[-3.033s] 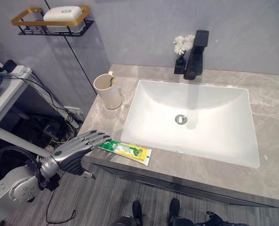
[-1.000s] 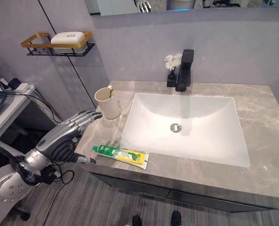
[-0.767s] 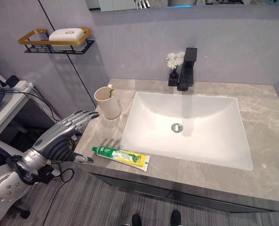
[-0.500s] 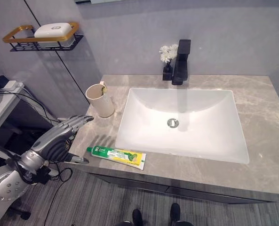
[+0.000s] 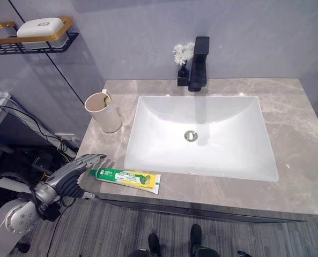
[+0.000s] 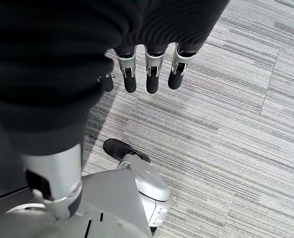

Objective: Put brush and paste in cup on sink, flatten towel.

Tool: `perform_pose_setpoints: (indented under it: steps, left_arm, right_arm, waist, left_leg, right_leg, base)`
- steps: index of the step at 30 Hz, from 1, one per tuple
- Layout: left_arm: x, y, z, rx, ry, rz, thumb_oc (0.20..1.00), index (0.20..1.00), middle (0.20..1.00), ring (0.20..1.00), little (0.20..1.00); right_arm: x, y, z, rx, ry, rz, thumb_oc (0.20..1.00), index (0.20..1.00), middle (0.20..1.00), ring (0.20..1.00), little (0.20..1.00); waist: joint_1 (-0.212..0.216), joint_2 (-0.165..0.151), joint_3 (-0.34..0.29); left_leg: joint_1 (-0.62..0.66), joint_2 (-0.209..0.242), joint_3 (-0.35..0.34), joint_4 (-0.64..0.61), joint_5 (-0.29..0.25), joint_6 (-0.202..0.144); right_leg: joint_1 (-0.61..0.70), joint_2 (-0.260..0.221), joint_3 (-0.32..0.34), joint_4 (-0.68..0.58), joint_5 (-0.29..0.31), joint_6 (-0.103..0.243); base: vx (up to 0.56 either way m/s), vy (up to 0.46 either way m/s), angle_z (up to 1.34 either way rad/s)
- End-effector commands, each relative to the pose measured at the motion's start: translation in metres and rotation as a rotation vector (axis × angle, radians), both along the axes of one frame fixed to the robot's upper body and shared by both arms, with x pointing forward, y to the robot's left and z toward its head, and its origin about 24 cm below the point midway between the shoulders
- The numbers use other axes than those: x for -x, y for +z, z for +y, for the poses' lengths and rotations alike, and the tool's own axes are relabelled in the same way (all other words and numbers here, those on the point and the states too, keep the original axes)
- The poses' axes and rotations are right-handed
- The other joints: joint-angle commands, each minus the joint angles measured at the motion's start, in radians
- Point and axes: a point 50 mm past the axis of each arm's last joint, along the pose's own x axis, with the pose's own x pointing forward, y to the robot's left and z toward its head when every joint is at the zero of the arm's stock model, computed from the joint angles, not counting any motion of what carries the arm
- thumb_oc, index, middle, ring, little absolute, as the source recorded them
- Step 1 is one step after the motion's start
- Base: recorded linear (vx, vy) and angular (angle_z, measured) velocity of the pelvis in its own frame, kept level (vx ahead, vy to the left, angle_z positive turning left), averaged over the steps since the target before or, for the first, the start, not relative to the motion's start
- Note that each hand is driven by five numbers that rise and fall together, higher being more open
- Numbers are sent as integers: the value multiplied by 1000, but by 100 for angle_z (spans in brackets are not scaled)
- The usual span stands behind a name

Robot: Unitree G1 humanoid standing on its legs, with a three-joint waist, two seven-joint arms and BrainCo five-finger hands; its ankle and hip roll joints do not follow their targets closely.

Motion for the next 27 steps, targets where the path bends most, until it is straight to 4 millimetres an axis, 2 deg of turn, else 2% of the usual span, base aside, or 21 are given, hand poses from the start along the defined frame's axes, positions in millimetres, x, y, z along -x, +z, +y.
perform_pose_setpoints:
  steps: [1, 2, 10, 27]
  left_arm:
    - [-11, 6, 3, -2, 14, -54, 1000, 1000, 1000, 1000, 1000]
    - [-11, -2, 3, 21, 29, -35, 1000, 1000, 1000, 1000, 1000]
    - [-14, -24, 2, 7, 37, 14, 1000, 1000, 1000, 1000, 1000]
    - [-19, -32, 1, -16, 49, -9, 1000, 1000, 1000, 1000, 1000]
  right_arm:
    - [-25, 4, -1, 20, 29, -48, 1000, 1000, 1000, 1000, 1000]
    - [-23, 5, -4, 29, 19, -51, 1000, 1000, 1000, 1000, 1000]
    - [-26, 7, -7, 50, 16, -76, 1000, 1000, 1000, 1000, 1000]
    - [-36, 9, -5, 63, 25, -115, 1000, 1000, 1000, 1000, 1000]
  waist:
    - [-27, -23, 25]
    - [-24, -24, 29]
    - [-29, -34, 36]
    - [-34, -40, 54]
  left_leg:
    - [-11, 7, 2, 10, 31, -49]
    - [-15, 7, -3, 10, 31, -48]
    - [-25, 11, -5, 10, 33, -47]
    - [-65, 16, 4, 10, 44, -50]
  right_leg:
    - [92, -39, 13, 10, -55, 65]
    - [90, -39, 9, 10, -53, 65]
    - [76, -34, 12, 10, -48, 65]
    - [22, -35, 25, 10, -27, 66]
  base:
    - [0, 0, 0]
    - [0, 0, 0]
    - [-1, 2, 1]
    - [-6, 2, -3]
